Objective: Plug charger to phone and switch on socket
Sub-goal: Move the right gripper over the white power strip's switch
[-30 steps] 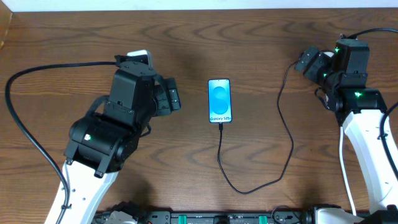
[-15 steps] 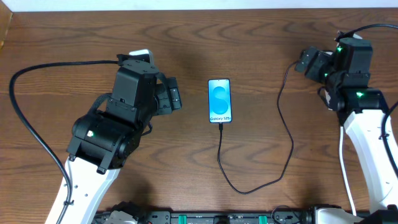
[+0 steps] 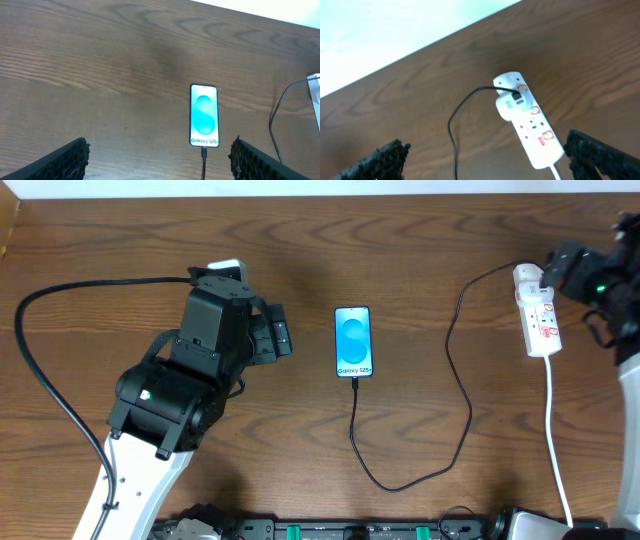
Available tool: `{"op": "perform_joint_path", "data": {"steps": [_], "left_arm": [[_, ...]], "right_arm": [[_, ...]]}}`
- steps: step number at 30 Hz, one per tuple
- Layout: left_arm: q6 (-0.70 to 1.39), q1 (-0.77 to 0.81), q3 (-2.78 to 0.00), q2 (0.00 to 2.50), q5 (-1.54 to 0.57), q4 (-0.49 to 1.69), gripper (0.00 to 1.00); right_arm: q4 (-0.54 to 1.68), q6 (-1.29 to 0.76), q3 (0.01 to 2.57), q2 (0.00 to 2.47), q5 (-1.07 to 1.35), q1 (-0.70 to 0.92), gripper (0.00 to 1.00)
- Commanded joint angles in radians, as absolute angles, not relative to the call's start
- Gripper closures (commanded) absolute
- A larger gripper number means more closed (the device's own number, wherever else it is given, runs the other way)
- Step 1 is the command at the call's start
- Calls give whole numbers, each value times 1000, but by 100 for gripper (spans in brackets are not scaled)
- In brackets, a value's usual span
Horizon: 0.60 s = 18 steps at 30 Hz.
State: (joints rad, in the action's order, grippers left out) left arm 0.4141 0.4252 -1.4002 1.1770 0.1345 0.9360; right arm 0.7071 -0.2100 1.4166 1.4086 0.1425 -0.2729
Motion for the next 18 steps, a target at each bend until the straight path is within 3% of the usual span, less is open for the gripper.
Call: {"op": "perform_joint_path", "data": {"steps": [1,12,18], "left_arm": [[400,418,-1407,1182,151,938,10],[400,418,-1407,1182,151,938,10],[400,418,-1407,1182,151,939,10]], "right_arm": [[758,-138,1531,1468,231,-321,1],[979,-53,1920,1800,297,-408,1],[1003,8,1975,1968,358,-467,2]]}}
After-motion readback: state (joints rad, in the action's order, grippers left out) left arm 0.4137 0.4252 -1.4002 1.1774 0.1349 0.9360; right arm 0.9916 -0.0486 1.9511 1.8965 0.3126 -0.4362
